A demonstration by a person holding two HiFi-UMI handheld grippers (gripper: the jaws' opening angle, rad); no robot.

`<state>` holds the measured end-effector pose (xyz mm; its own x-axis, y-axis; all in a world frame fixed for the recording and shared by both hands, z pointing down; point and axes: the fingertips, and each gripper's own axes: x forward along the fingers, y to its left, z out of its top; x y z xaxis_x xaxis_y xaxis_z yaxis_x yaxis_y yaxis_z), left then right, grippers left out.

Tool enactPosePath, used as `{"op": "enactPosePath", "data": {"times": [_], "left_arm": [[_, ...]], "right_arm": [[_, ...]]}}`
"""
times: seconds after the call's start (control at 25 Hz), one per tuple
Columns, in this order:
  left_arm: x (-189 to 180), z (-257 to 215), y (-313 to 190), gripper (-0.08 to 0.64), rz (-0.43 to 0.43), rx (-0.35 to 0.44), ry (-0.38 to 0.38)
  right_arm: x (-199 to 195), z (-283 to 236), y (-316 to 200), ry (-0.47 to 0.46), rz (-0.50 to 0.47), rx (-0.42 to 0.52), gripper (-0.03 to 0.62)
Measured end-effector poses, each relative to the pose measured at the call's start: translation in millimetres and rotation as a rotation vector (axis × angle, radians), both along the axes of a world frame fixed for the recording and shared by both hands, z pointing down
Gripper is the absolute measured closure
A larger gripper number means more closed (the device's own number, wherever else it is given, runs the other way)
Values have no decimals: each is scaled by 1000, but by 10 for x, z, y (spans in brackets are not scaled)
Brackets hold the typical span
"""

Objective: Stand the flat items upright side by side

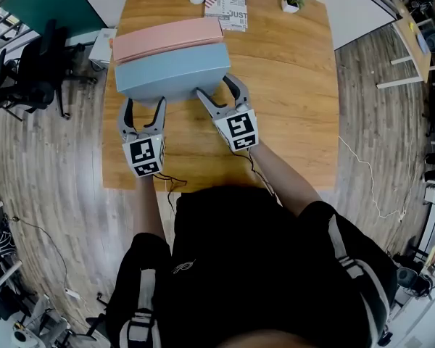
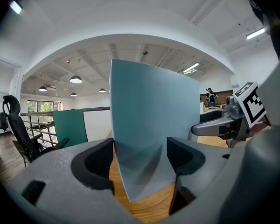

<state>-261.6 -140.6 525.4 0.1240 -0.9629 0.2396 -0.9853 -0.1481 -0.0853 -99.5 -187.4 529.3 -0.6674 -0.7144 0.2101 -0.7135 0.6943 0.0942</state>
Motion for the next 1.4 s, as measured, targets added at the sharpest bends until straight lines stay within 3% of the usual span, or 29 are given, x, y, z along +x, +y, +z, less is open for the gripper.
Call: {"op": "enactPosePath", "data": {"times": [0.44, 0.68, 0.84, 0.96, 1.24, 1.4], "left_arm": [[-68, 116, 208, 193, -45, -49, 62], [191, 372, 454, 195, -42, -124, 110], [643, 585, 529, 216, 15, -192, 137], [1090, 723, 530, 262, 90, -246, 169], [2184, 794, 402, 447, 313, -303, 140], [2655, 652, 318, 552, 356, -334, 180]], "right_arm": [[132, 67, 101, -2, -8, -20, 275], [408, 227, 293, 23, 8, -87, 293], [749, 403, 380, 103, 52, -144, 437], [1096, 508, 426, 141, 113, -188, 483], [1983, 582, 556, 173, 259, -222, 584], [2413, 529, 664, 174, 305, -230, 586]]}}
